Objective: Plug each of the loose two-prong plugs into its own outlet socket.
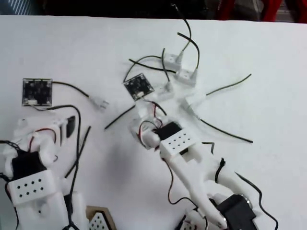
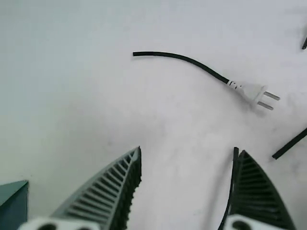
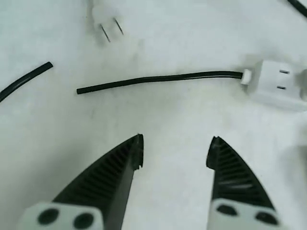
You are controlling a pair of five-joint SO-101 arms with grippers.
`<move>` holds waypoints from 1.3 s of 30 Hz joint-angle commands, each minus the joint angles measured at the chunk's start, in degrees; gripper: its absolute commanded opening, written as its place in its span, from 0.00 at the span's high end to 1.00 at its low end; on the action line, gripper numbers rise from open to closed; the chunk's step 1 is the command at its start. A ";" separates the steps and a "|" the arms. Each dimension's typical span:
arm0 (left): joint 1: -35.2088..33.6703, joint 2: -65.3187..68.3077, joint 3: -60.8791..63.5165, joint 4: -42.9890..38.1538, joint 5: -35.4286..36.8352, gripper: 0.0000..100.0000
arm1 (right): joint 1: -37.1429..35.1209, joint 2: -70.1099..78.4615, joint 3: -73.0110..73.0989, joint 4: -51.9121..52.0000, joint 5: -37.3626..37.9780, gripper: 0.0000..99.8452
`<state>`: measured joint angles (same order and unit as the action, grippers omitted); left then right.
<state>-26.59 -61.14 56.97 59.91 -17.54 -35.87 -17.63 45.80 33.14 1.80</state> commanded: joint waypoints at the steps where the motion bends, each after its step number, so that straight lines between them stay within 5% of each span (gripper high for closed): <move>1: -4.79 -1.27 -2.99 0.62 2.64 0.69 | -2.24 -0.31 -0.79 -4.97 0.62 0.79; 9: -8.04 -1.27 5.27 -0.79 4.13 0.70 | -8.66 10.77 -11.69 -10.07 7.21 0.80; 18: -8.04 -1.36 20.04 -19.08 3.69 0.69 | -13.23 35.56 -36.75 -9.98 7.47 0.80; 29: -7.96 -1.01 20.66 -18.90 3.60 0.69 | -10.42 56.22 -61.45 -0.48 7.12 0.80; 39: -7.78 -1.10 21.19 -18.99 1.76 0.69 | -9.27 62.29 -65.58 4.88 7.03 0.83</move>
<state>-34.15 -61.14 78.33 41.98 -14.29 -45.71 44.79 -18.90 35.52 8.92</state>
